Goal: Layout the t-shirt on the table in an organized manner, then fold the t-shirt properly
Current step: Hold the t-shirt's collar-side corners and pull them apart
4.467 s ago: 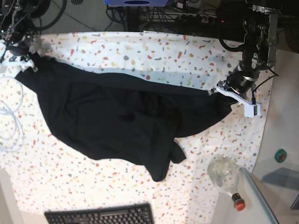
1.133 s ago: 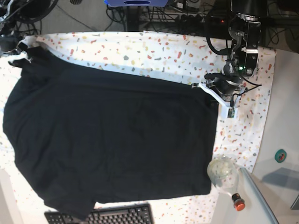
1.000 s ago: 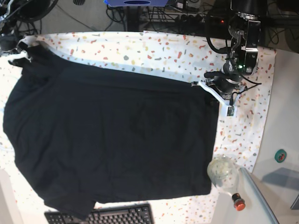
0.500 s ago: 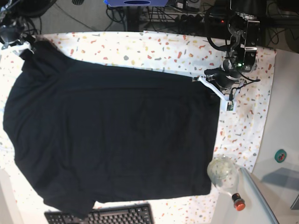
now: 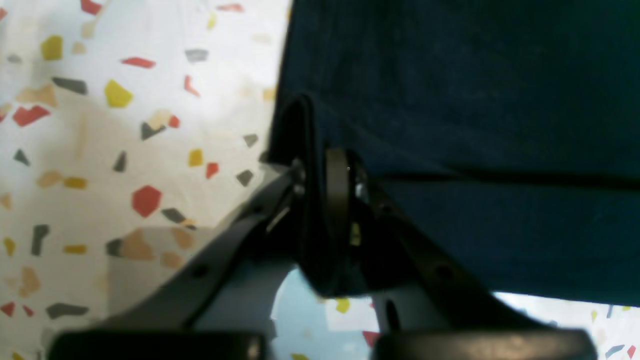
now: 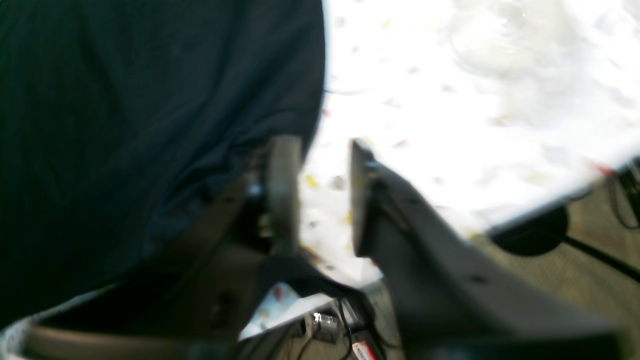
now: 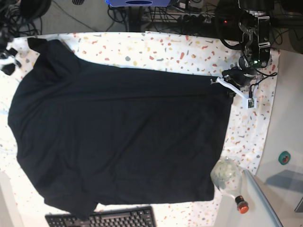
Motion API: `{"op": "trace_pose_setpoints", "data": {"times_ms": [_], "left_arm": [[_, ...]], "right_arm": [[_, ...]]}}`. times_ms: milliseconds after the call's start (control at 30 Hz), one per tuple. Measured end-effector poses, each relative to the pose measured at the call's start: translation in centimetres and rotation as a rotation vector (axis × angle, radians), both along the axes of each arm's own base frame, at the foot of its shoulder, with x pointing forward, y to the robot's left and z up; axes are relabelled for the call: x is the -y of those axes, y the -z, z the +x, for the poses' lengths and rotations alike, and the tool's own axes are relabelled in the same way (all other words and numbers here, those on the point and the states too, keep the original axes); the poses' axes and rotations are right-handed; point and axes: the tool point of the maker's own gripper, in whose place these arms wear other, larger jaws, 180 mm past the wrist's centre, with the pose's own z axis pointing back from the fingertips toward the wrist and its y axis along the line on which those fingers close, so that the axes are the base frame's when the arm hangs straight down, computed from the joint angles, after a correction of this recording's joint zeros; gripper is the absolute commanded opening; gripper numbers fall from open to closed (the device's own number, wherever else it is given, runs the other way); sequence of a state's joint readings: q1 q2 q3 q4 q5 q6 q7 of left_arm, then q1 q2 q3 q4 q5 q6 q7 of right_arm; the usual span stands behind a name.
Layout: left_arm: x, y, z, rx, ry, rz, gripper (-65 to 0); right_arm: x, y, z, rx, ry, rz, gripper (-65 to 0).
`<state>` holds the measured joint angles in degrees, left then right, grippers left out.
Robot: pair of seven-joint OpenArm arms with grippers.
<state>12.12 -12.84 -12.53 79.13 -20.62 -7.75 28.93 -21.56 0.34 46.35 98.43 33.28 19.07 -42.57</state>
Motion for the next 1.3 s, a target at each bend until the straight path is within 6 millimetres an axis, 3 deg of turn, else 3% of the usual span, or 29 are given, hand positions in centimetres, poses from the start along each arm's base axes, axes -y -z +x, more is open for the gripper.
{"op": "trace_pose_setpoints", "data": {"times_ms": [100,200,367,467,733,867,1000,1167,1300], "left_arm": [[0.1,0.3,-0.4,-0.012,0.001,-0.002,-59.7],[0.3,0.3,-0.4,-0.01,-0.003,-0.008,-57.1],[0.7,0.4,-0.4,-0.009,-0.005,-0.017,-33.7],[0.7,0.4,-0.4,-0.007,-0.005,-0.018,-25.7],[0.3,0.2,-0.5,-0.004,-0.017,-0.015,-25.2],[1.8,-1.2,-0.7,0.051,-0.063,-0.163,-25.2],[2.6,-2.5,-1.1,0.083,-0.08,-0.266,-25.2],[1.5,-4.2,-2.5,0.115,-0.094,-0.238,-25.2],[-2.0,-5.8,-3.9,0.152,-0.179,-0.189,-25.2]], "right_arm": [[-2.6,2.4,1.7,-0.028,-0.08,0.076,-65.0],[-3.9,5.2,1.7,-0.101,-0.122,0.128,-65.0],[-4.2,8.1,2.4,-0.151,-0.107,0.176,-65.0],[-2.9,8.7,3.0,-0.179,-0.124,0.086,-65.0],[-0.1,8.7,3.3,-0.23,-0.111,-0.031,-65.0],[1.2,8.0,4.5,-0.237,-0.119,-0.094,-65.0],[1.0,7.9,5.9,-0.225,-0.121,-0.093,-65.0],[1.9,8.8,5.8,-0.26,-0.118,-0.079,-65.0],[3.3,8.2,5.8,-0.265,-0.116,-0.114,-65.0]]}}
